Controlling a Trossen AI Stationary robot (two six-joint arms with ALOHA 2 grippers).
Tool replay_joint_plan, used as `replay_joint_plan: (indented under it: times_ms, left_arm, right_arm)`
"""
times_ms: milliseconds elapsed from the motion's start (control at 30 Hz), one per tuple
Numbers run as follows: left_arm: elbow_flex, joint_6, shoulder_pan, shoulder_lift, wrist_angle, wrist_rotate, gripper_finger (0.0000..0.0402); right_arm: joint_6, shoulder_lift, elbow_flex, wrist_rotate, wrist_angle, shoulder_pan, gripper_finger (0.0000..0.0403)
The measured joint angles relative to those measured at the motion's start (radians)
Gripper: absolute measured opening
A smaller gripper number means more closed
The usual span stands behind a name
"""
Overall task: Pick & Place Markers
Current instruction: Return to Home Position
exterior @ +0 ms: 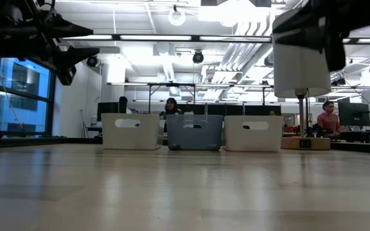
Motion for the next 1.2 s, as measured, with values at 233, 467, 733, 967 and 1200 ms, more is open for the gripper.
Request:
replay_joint_plan:
  times_ms: [233, 467, 733, 967, 1200]
  left_arm:
    - [0.0, 0.001, 0.0, 0.0, -0.013, -0.015, 0.0181]
    - [0.0, -0.01, 0.0, 0.0, -0.029, -0.022, 0.0182]
    - [0.0, -0.049, 0.0, 0.0, -0.029, -0.071, 0.0181]
    - [0.0, -0.082, 0.0, 0.0, -0.029, -0.117, 0.0182]
    - [0.0, -0.082, 0.0, 0.001, -0.029, -0.116, 0.0182]
  right_arm:
    - [-0.27, -0.019, -0.216, -0.102, 0.581, -0.083, 0.0082]
    - [-0.64, -0.185, -0.352, -0.007, 0.912, -0.014, 0.0082]
    - [-1.009, -0.439, -0.358, 0.046, 0.939, 0.072, 0.0082]
    - [-1.214, -0.639, -0.358, 0.055, 0.866, 0.175, 0.0082]
    - [-1.125, -0.767, -0.365, -0.029, 0.615, 0.245, 0.0082]
